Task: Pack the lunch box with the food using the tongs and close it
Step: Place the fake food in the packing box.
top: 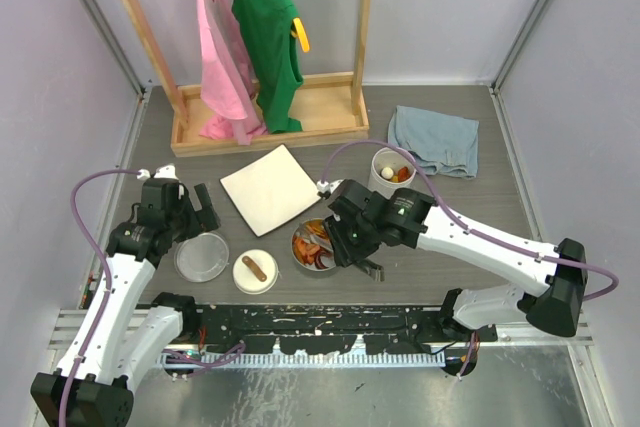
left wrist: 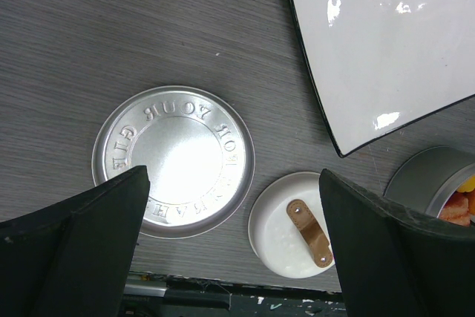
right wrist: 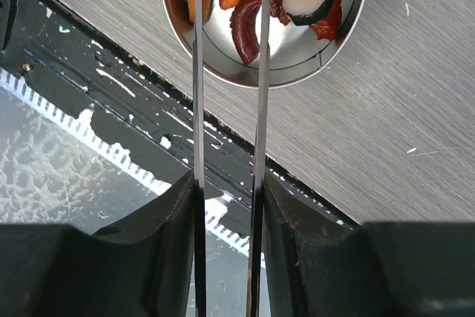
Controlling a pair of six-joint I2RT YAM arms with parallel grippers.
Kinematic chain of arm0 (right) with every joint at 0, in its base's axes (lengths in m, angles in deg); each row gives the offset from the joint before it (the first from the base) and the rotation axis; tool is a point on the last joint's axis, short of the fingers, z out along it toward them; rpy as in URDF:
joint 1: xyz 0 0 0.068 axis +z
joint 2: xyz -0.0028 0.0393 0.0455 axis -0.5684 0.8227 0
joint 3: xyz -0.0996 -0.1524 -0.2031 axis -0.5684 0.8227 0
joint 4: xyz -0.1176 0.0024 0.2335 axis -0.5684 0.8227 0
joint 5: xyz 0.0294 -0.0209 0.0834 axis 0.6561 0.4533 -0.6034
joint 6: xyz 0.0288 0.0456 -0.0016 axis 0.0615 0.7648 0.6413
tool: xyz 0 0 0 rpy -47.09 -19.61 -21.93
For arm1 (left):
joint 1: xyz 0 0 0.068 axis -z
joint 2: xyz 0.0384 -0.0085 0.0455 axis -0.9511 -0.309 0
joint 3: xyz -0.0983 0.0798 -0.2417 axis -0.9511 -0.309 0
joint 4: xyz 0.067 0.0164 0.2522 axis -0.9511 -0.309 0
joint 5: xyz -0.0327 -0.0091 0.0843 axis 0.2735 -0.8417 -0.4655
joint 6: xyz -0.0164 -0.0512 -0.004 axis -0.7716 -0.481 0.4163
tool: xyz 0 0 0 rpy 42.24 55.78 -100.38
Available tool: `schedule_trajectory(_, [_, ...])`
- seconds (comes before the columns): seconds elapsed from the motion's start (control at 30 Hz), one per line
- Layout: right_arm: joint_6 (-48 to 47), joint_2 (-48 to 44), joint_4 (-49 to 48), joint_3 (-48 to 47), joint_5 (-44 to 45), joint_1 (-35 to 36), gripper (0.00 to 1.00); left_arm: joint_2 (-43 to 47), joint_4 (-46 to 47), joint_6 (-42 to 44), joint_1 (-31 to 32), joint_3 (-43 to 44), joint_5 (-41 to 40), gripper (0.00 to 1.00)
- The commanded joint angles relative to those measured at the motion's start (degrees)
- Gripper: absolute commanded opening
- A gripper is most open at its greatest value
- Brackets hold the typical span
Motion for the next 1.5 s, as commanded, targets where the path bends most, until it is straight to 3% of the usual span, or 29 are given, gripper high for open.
schedule_trajectory(0.0, [0.2, -0.5, -2.3, 0.4, -3.1, -0.1, 0.41, 0.5, 2.6, 0.3, -0.3, 0.2, 0.2, 0.98])
schedule_trajectory(0.5, [-0.5, 2.7, -4.3, 0.2, -2.8, -0.1, 0.44, 0.0, 2.6, 0.2, -0.2, 0.3, 0.2, 0.98])
schedule_trajectory(0.73, [-0.3, 1.9, -3.6, -0.7, -0.6, -0.1, 0.51, -0.2, 2.6, 0.3, -0.2, 0.3, 0.3, 0.98])
schedule_trajectory(1.03, [3.6, -7.9, 2.7, -5.4, 17.4, -1.3, 0.51, -0.2, 2.6, 0.2, -0.3, 0.3, 0.3, 0.98])
schedule_trajectory(1.47, [9.6, -20.8, 6.6, -5.3, 33.6, -2.2, 0.5, -0.3, 2.5, 0.2, -0.3, 0.3, 0.6, 0.98])
